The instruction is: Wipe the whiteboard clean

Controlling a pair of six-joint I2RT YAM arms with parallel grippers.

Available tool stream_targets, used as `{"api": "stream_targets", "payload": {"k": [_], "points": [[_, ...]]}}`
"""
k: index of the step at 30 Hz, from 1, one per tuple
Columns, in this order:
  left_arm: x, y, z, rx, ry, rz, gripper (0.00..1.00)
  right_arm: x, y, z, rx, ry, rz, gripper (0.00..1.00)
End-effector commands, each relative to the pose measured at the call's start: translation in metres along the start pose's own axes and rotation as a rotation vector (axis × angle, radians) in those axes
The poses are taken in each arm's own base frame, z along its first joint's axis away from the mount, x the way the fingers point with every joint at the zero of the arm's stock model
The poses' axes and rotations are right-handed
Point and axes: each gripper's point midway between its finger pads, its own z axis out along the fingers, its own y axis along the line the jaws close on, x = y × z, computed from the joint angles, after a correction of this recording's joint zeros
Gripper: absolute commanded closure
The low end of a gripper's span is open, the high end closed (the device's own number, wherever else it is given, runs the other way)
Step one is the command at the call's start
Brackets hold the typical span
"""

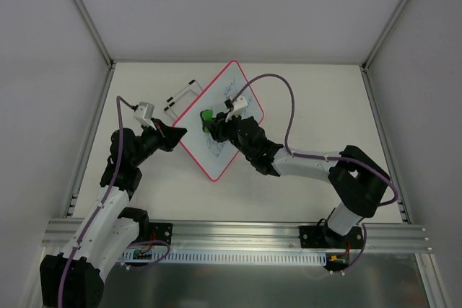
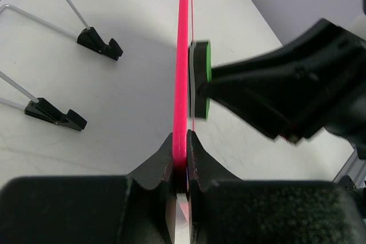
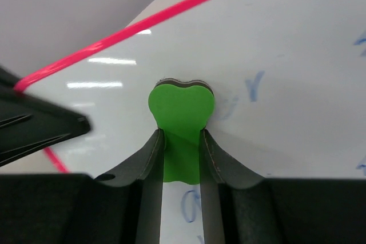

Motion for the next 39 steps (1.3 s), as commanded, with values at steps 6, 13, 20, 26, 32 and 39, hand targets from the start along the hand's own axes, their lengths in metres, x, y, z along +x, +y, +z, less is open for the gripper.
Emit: {"api": "stream_targets", "payload": {"k": [6, 13, 20, 26, 32, 39], "points": [[0.046, -0.010, -0.011, 0.088, 0.198, 0.055, 1.00, -0.020, -0.104, 0.012, 0.202, -0.029, 0.050, 1.00], [0.049, -0.010, -0.009, 0.094, 0.224, 0.040, 1.00, -0.016, -0.062, 0.024, 0.080, 0.015, 0.041, 1.00], [0.050, -0.011, -0.008, 0.100, 0.231, 0.034, 1.00, -0.003, 0.015, 0.021, -0.066, 0.042, 0.068, 1.00], [0.050, -0.012, -0.009, 0.108, 0.232, 0.036, 1.00, -0.005, 0.010, 0.019, -0.015, 0.024, 0.083, 1.00], [0.049, -0.013, -0.011, 0.103, 0.220, 0.041, 1.00, 0.005, -0.074, 0.004, 0.220, 0.027, 0.094, 1.00], [0.048, -0.013, -0.011, 0.104, 0.219, 0.040, 1.00, 0.023, -0.083, -0.005, 0.230, 0.074, 0.123, 1.00]]}}
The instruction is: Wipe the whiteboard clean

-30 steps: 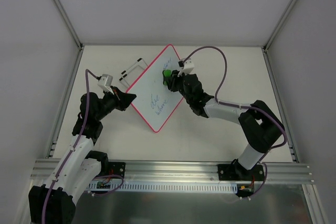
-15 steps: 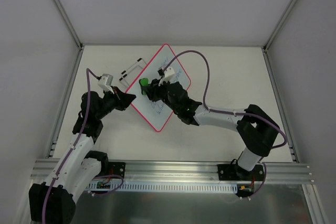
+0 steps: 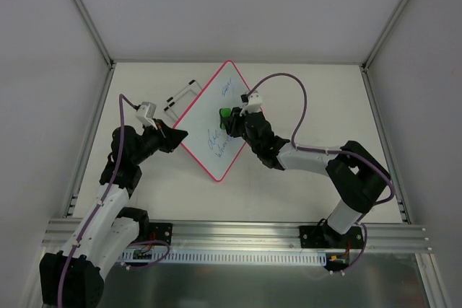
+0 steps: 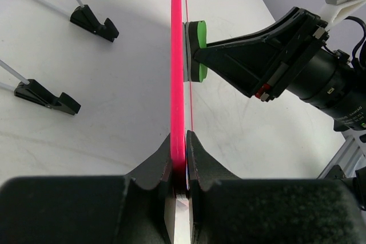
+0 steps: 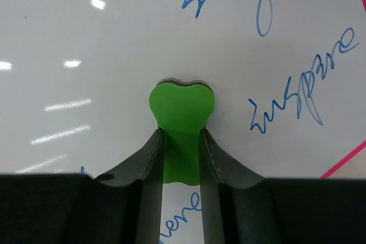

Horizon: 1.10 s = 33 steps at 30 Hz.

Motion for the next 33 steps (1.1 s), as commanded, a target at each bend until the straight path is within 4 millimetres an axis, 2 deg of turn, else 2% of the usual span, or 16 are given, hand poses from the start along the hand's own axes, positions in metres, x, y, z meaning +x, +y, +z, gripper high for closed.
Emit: {"api": "stream_targets", "payload": {"k": [1, 3, 4, 6, 7, 10, 11, 14, 17, 21, 22, 24, 25, 26, 29, 33], "points": [[0.038, -0.010, -0.007, 0.099, 0.153, 0.084, 1.00, 0.011, 0.020, -0.009, -0.033, 0.031, 0.017, 1.00], [0.039, -0.011, -0.007, 0.100, 0.157, 0.080, 1.00, 0.014, 0.040, -0.011, -0.075, 0.037, 0.007, 1.00], [0.040, -0.010, -0.006, 0.097, 0.160, 0.074, 1.00, 0.017, 0.062, -0.014, -0.120, 0.044, 0.003, 1.00], [0.041, -0.010, -0.006, 0.099, 0.165, 0.070, 1.00, 0.020, 0.088, -0.018, -0.178, 0.051, 0.016, 1.00], [0.042, -0.010, -0.006, 0.102, 0.169, 0.067, 1.00, 0.018, 0.111, -0.023, -0.221, 0.049, 0.035, 1.00], [0.041, -0.010, -0.006, 0.099, 0.167, 0.068, 1.00, 0.019, 0.140, -0.031, -0.273, 0.046, 0.041, 1.00], [0.041, -0.010, -0.006, 0.100, 0.165, 0.069, 1.00, 0.019, 0.157, -0.037, -0.305, 0.043, 0.043, 1.00], [0.041, -0.010, -0.006, 0.098, 0.165, 0.064, 1.00, 0.020, 0.167, -0.040, -0.302, 0.039, 0.069, 1.00], [0.041, -0.010, -0.007, 0.098, 0.161, 0.068, 1.00, 0.024, 0.154, -0.038, -0.242, 0.031, 0.095, 1.00], [0.039, -0.010, -0.008, 0.094, 0.151, 0.071, 1.00, 0.047, 0.106, -0.038, -0.071, 0.038, 0.119, 1.00], [0.039, -0.010, -0.008, 0.091, 0.151, 0.070, 1.00, 0.058, 0.081, -0.039, -0.002, 0.046, 0.114, 1.00], [0.040, -0.011, -0.008, 0.096, 0.153, 0.070, 1.00, 0.072, 0.054, -0.042, 0.074, 0.059, 0.149, 1.00], [0.040, -0.011, -0.008, 0.096, 0.155, 0.069, 1.00, 0.092, 0.033, -0.049, 0.114, 0.096, 0.152, 1.00], [0.040, -0.011, -0.008, 0.099, 0.156, 0.069, 1.00, 0.098, 0.015, -0.049, 0.152, 0.106, 0.172, 1.00], [0.040, -0.012, -0.008, 0.105, 0.157, 0.069, 1.00, 0.121, -0.022, -0.057, 0.230, 0.150, 0.207, 1.00], [0.041, -0.013, -0.007, 0.113, 0.169, 0.062, 1.00, 0.137, -0.031, -0.055, 0.241, 0.197, 0.196, 1.00]]}}
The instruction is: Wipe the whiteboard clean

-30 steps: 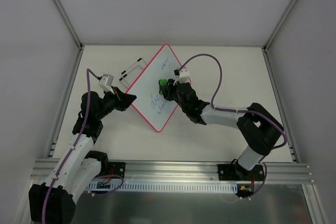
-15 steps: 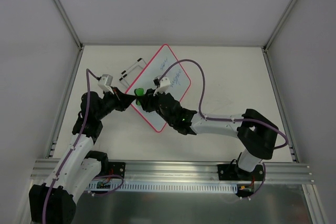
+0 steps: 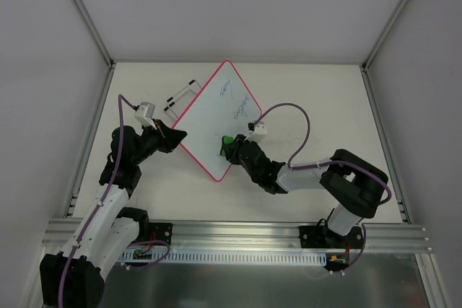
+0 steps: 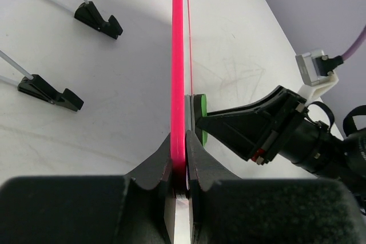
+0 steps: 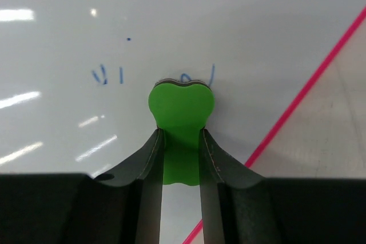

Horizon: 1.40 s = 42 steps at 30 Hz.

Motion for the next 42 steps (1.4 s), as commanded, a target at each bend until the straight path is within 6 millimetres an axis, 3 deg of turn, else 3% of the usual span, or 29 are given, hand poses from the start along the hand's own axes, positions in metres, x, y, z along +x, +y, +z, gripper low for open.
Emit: {"api": "stream_targets", "payload": {"k": [1, 5, 9, 10, 14, 17, 19, 22, 24, 27, 31, 34, 37, 39, 42], "points": [[0.041, -0.015, -0.005, 0.127, 0.169, 0.077, 1.00, 0.042, -0.043, 0.003, 0.125, 0.122, -0.055, 1.00], [0.041, -0.016, -0.005, 0.135, 0.173, 0.075, 1.00, 0.022, -0.007, 0.006, 0.035, 0.093, -0.082, 1.00], [0.042, -0.017, -0.005, 0.144, 0.180, 0.071, 1.00, -0.021, 0.046, 0.004, -0.070, 0.018, -0.114, 1.00], [0.043, -0.018, -0.006, 0.146, 0.182, 0.070, 1.00, -0.040, 0.070, 0.004, -0.109, -0.015, -0.105, 1.00], [0.043, -0.018, -0.005, 0.147, 0.184, 0.067, 1.00, -0.079, 0.114, 0.003, -0.183, -0.074, -0.117, 1.00], [0.043, -0.018, -0.005, 0.145, 0.181, 0.069, 1.00, -0.087, 0.124, 0.010, -0.194, -0.088, -0.114, 1.00], [0.043, -0.018, -0.005, 0.144, 0.180, 0.069, 1.00, -0.085, 0.117, 0.017, -0.178, -0.077, -0.073, 1.00], [0.043, -0.017, -0.006, 0.141, 0.179, 0.070, 1.00, -0.064, 0.091, 0.023, -0.126, -0.031, -0.041, 1.00], [0.042, -0.017, -0.006, 0.141, 0.176, 0.071, 1.00, -0.045, 0.061, 0.025, -0.071, 0.004, -0.009, 1.00], [0.042, -0.017, -0.007, 0.138, 0.173, 0.072, 1.00, -0.034, 0.024, 0.024, -0.005, 0.013, 0.039, 1.00], [0.043, -0.018, -0.007, 0.147, 0.180, 0.070, 1.00, -0.003, -0.040, 0.011, 0.117, 0.062, 0.037, 0.99], [0.044, -0.019, -0.007, 0.151, 0.186, 0.064, 1.00, 0.004, -0.073, 0.008, 0.175, 0.076, 0.049, 1.00], [0.045, -0.020, -0.007, 0.156, 0.189, 0.060, 1.00, 0.009, -0.076, 0.011, 0.150, 0.100, 0.041, 1.00], [0.045, -0.021, -0.008, 0.158, 0.188, 0.062, 1.00, 0.006, -0.063, 0.016, 0.104, 0.110, 0.004, 1.00], [0.046, -0.021, -0.008, 0.160, 0.191, 0.057, 1.00, -0.007, -0.026, 0.017, -0.012, 0.094, 0.000, 1.00]]}}
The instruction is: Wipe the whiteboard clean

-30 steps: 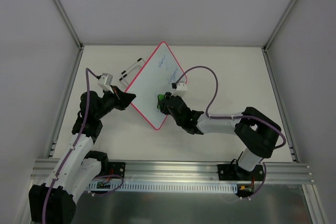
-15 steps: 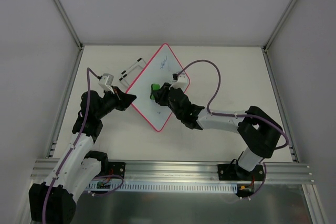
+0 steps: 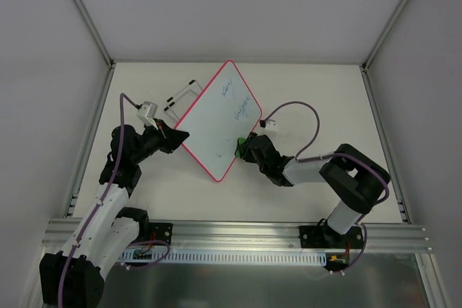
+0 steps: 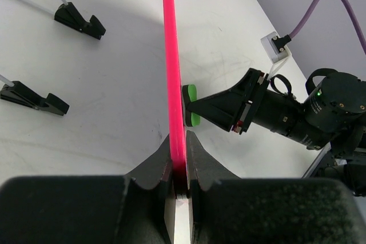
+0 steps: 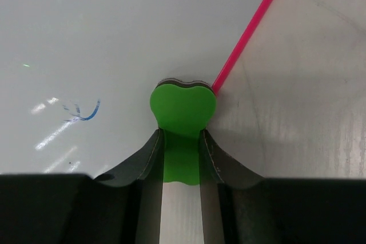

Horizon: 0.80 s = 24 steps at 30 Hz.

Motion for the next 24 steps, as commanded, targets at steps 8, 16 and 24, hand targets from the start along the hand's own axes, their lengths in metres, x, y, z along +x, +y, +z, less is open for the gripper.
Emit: {"api": "stream_targets", "payload": {"k": [8, 16, 24], "points": [[0.047, -0.013, -0.006, 0.110, 0.179, 0.024, 1.00, -0.042, 0.150, -0.028, -0.393, -0.081, -0.054, 1.00], [0.048, -0.015, -0.007, 0.117, 0.182, 0.022, 1.00, -0.050, 0.166, -0.025, -0.432, -0.111, 0.015, 1.00], [0.047, -0.016, -0.007, 0.115, 0.177, 0.026, 1.00, -0.012, 0.060, 0.004, -0.179, -0.058, 0.079, 1.00]]}}
